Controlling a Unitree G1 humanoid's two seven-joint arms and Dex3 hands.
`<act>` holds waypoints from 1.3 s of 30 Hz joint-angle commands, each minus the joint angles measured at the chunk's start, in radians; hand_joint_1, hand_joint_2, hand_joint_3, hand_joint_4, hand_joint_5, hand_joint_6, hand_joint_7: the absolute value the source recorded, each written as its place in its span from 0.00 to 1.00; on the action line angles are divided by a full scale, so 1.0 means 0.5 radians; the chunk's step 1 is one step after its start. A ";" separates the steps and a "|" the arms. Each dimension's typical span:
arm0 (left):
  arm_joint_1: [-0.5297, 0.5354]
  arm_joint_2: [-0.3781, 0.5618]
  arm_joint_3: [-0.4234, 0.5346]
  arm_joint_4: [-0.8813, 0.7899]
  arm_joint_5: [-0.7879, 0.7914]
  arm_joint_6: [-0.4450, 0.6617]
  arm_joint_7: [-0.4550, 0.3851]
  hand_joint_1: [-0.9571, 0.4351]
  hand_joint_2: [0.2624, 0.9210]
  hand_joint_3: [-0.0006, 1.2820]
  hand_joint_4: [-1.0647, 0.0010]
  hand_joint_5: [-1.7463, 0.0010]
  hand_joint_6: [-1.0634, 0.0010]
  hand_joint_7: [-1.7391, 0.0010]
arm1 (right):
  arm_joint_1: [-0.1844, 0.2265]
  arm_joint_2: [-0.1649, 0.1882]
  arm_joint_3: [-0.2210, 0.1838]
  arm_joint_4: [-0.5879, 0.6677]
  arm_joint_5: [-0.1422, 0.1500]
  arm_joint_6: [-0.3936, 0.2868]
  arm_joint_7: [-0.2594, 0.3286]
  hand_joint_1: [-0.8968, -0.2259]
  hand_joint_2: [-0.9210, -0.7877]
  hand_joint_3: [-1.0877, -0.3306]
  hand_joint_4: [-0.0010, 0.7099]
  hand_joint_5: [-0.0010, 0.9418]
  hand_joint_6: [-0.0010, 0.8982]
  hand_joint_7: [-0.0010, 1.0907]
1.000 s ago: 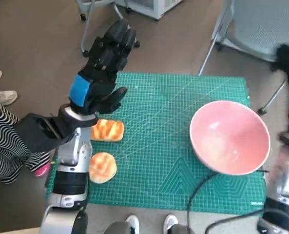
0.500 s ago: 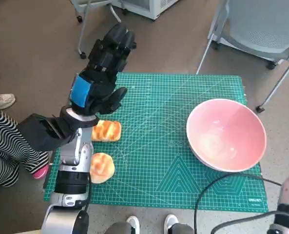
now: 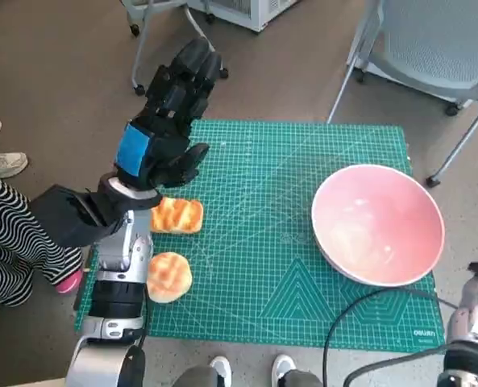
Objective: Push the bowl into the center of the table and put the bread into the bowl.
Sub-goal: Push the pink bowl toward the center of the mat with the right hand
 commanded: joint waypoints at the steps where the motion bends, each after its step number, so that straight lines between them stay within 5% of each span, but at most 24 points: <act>1: -0.043 0.025 0.008 0.009 -0.003 -0.006 -0.021 0.20 1.00 0.33 0.97 1.00 1.00 0.83 | -0.058 0.029 0.007 0.204 0.037 0.010 0.080 0.49 0.00 0.36 0.15 0.01 0.00 0.44; 9: -0.045 0.056 0.007 -0.015 -0.001 0.011 -0.034 0.20 1.00 0.33 0.97 1.00 1.00 0.83 | -0.133 0.103 0.038 0.346 0.037 0.015 0.137 0.53 0.00 0.34 0.15 0.01 0.01 0.44; 39: 0.001 0.133 0.034 -0.050 0.023 -0.023 -0.009 0.19 1.00 0.33 0.94 0.99 1.00 0.81 | -0.315 0.375 0.137 0.454 0.043 0.051 0.301 0.45 0.00 0.37 0.17 0.01 0.03 0.43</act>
